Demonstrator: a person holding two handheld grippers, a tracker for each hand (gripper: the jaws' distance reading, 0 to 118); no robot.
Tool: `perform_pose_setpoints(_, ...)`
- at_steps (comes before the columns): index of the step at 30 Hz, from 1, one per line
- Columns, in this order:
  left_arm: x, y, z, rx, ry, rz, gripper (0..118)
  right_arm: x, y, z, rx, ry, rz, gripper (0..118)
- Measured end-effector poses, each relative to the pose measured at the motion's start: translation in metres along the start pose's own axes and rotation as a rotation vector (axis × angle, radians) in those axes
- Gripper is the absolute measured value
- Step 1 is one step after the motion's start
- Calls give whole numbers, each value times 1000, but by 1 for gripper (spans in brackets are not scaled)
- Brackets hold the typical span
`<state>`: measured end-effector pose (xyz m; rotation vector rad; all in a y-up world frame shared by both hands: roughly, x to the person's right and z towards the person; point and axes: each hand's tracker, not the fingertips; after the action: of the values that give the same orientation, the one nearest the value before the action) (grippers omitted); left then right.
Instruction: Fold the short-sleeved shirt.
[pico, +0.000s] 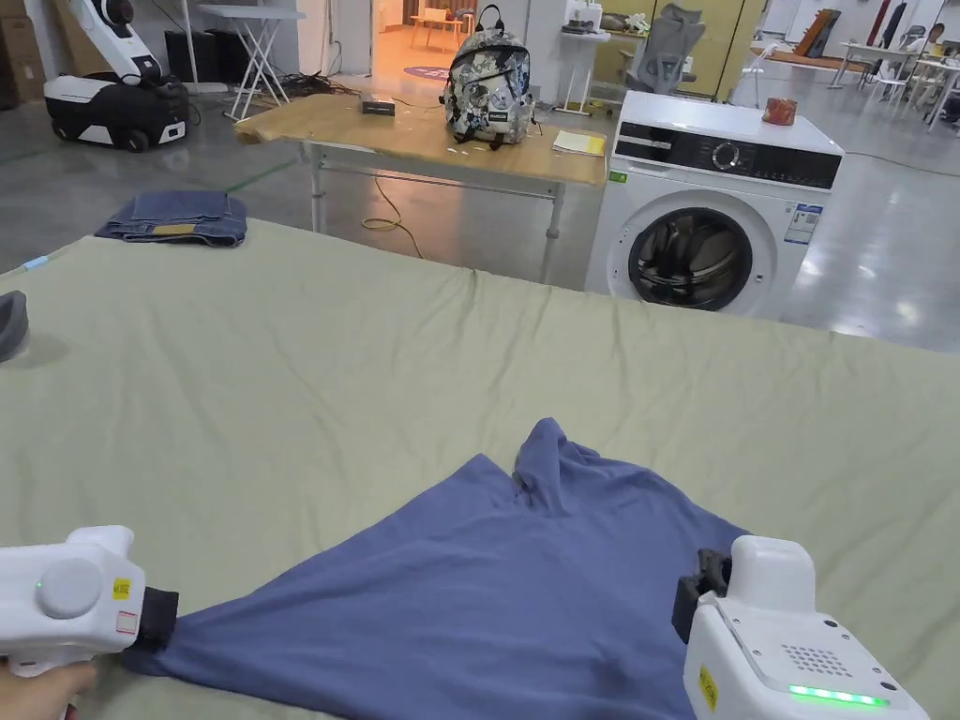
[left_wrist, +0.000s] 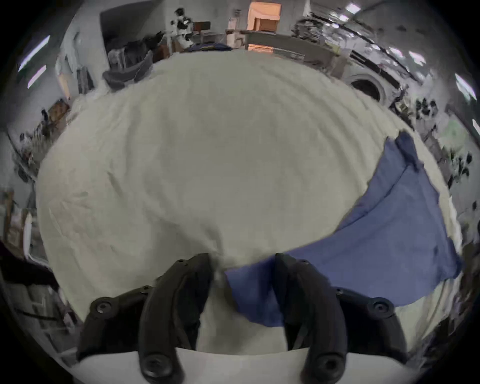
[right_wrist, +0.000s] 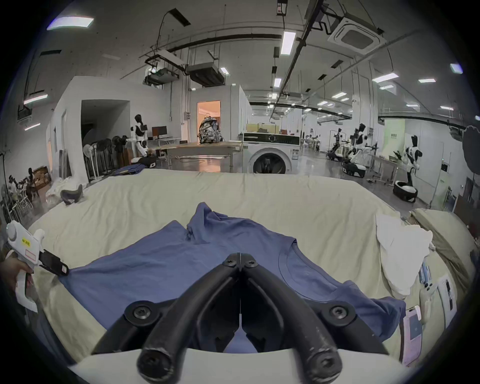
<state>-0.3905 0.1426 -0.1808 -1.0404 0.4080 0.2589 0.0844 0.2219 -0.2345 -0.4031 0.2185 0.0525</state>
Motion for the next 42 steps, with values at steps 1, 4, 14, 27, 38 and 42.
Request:
perform_pose_setpoints(1,4,-1,3,4,5,-26,28,1,-1,-1,-5,-2,-3,0)
perform_pose_setpoints(4,14,-3,5,5,-87,-8,0,6,-5,-5,-20,-7,-10,0)
perform_pose_setpoints(14,-4,-9,39,108,-153,44,0,39,13,-57,-109,17,9,0)
perform_pose_setpoints(27,-13,7,11,131,-143,8,0,65,77,-281,-444,131,115,67)
perform_pose_setpoints(38,-17,3,6,121,-123,56,0,45,61,-375,-572,179,173,64)
perform_pose_setpoints(42,-11,0,9,117,-119,62,0,35,57,-368,-570,168,178,0)
